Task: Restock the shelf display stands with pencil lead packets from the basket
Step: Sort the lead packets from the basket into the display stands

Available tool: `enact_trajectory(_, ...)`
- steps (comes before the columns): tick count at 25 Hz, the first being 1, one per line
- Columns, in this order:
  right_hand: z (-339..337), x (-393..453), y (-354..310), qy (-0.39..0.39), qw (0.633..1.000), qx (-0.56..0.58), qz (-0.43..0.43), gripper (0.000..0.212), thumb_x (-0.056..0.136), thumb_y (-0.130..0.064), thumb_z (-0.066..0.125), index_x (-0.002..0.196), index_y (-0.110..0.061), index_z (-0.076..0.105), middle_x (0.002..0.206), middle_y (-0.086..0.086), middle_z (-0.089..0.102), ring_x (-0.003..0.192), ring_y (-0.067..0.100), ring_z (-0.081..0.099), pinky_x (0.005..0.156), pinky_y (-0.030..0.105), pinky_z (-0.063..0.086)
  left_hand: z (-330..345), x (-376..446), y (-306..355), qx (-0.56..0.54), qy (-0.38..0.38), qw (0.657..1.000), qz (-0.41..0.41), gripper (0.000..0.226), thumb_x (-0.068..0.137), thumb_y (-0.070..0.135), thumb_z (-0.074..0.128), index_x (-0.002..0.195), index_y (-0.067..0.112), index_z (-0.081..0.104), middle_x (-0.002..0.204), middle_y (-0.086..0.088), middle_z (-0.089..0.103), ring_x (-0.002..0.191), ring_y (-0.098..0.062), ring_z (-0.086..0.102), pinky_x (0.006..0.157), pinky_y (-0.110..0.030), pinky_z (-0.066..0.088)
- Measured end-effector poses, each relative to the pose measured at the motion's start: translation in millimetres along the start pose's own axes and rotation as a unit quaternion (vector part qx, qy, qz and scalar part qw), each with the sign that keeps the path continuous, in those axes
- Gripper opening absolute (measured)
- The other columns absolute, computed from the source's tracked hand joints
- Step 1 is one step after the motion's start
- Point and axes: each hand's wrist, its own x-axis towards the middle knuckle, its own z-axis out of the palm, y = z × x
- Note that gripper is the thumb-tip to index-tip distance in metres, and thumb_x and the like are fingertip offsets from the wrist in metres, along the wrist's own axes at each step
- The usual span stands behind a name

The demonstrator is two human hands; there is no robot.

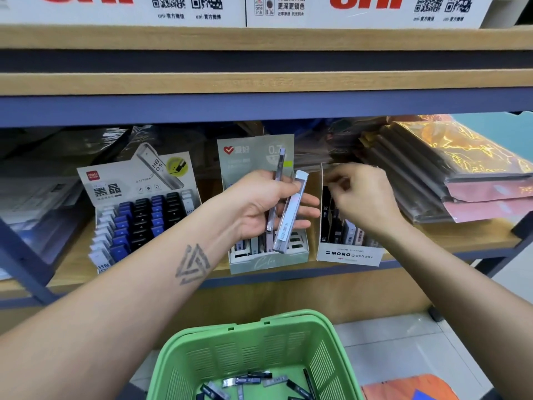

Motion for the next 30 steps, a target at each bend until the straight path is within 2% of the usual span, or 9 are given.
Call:
enact_trajectory(1, -4.4, 0.2, -9.7, -0.025, 0.989, 0.138, 0.043, 0.017, 0.093, -0.018, 0.064, 0.105, -0.018, 0.076, 0.095, 0.003, 0.076, 0.088, 0.023, 0.070, 0.081, 0.041, 0.058, -1.0, -1.2, 0.0, 0.002, -0.001, 1.000, -0.001, 0.018, 0.102, 0.006, 0.052, 0.116, -0.003, 0.056, 0.104, -0.027, 0.072, 0.095, -0.037, 0.073, 0.074, -0.049, 0.060)
enact_trajectory(3, -8.6, -2.1, -30.1, -0.106, 0.908, 0.389, 0.115, 0.015, 0.095, -0.021, 0.069, 0.103, -0.012, 0.076, 0.092, 0.011, 0.076, 0.084, 0.024, 0.071, 0.081, 0.040, 0.059, -3.8, -3.9, -0.1, 0.015, -0.002, 1.000, -0.003, 0.024, 0.101, 0.005, 0.053, 0.122, -0.007, 0.056, 0.104, -0.028, 0.072, 0.095, -0.036, 0.073, 0.073, -0.047, 0.062)
enact_trajectory(6, -2.8, -4.8, -45.5, -0.132, 0.876, 0.445, 0.133, 0.011, 0.088, -0.008, 0.074, 0.099, -0.005, 0.074, 0.092, 0.023, 0.074, 0.082, 0.029, 0.071, 0.081, 0.042, 0.059, -10.9, -10.2, 2.0, 0.036, -0.012, 0.999, -0.010, 0.031, 0.100, 0.006, 0.055, 0.126, -0.012, 0.056, 0.107, -0.031, 0.070, 0.099, -0.039, 0.072, 0.077, -0.049, 0.061)
enact_trajectory(9, 0.4, -1.1, -60.3, -0.151, 0.847, 0.488, 0.145, 0.010, 0.089, 0.002, 0.070, 0.099, 0.000, 0.069, 0.076, 0.016, 0.070, 0.064, 0.019, 0.064, 0.065, 0.028, 0.056, -30.8, -21.5, 10.0, 0.059, -0.002, 0.998, -0.004, 0.030, 0.100, 0.011, 0.056, 0.121, -0.010, 0.058, 0.107, -0.029, 0.071, 0.099, -0.039, 0.072, 0.080, -0.049, 0.060)
enact_trajectory(13, 1.0, 5.9, -74.8, -0.153, 0.868, 0.459, 0.113, 0.010, 0.090, 0.002, 0.069, 0.100, 0.000, 0.070, 0.078, 0.014, 0.071, 0.063, 0.017, 0.064, 0.058, 0.024, 0.054, -71.0, -37.6, 16.9, 0.076, 0.115, 0.990, 0.017, 0.016, 0.098, 0.012, 0.061, 0.109, 0.000, 0.058, 0.088, -0.024, 0.074, 0.071, -0.029, 0.075, 0.058, -0.038, 0.063)
enact_trajectory(16, 2.4, 11.5, -78.4, -0.148, 0.895, 0.412, 0.086, 0.009, 0.089, -0.001, 0.071, 0.098, -0.004, 0.072, 0.080, 0.012, 0.071, 0.067, 0.020, 0.065, 0.062, 0.027, 0.054, -94.2, -50.8, 20.3, 0.157, 0.170, 0.973, 0.012, 0.018, 0.093, 0.019, 0.070, 0.093, 0.007, 0.057, 0.055, -0.005, 0.061, 0.035, -0.009, 0.047, 0.031, -0.018, 0.036)
enact_trajectory(20, 16.0, 10.8, -89.8, -0.161, 0.907, 0.387, 0.046, 0.009, 0.090, -0.002, 0.071, 0.099, -0.004, 0.071, 0.081, 0.014, 0.074, 0.068, 0.024, 0.069, 0.064, 0.028, 0.057, -110.2, -63.3, 26.9, 0.115, 0.165, 0.979, -0.012, 0.025, 0.098, 0.038, 0.059, 0.097, 0.013, 0.053, 0.062, -0.001, 0.054, 0.047, -0.011, 0.045, 0.040, -0.022, 0.035)
enact_trajectory(23, 26.5, 12.5, -95.4, -0.154, 0.909, 0.386, 0.032, 0.010, 0.090, -0.001, 0.071, 0.097, -0.007, 0.071, 0.079, 0.014, 0.074, 0.067, 0.023, 0.071, 0.064, 0.028, 0.060, -113.2, -63.6, 23.7, 0.068, 0.157, 0.985, -0.010, 0.020, 0.105, 0.026, 0.041, 0.097, 0.012, 0.052, 0.070, -0.005, 0.053, 0.055, -0.015, 0.049, 0.049, -0.025, 0.043)
enact_trajectory(30, 16.2, 32.5, -70.7, -0.046, 0.950, 0.302, 0.056, 0.005, 0.091, -0.008, 0.069, 0.092, -0.011, 0.072, 0.073, 0.010, 0.068, 0.058, 0.018, 0.060, 0.061, 0.035, 0.055, -102.0, -51.0, 16.6, 0.020, 0.156, 0.987, 0.036, 0.018, 0.099, 0.007, 0.057, 0.109, -0.006, 0.064, 0.087, -0.019, 0.068, 0.077, -0.027, 0.069, 0.075, -0.042, 0.063)
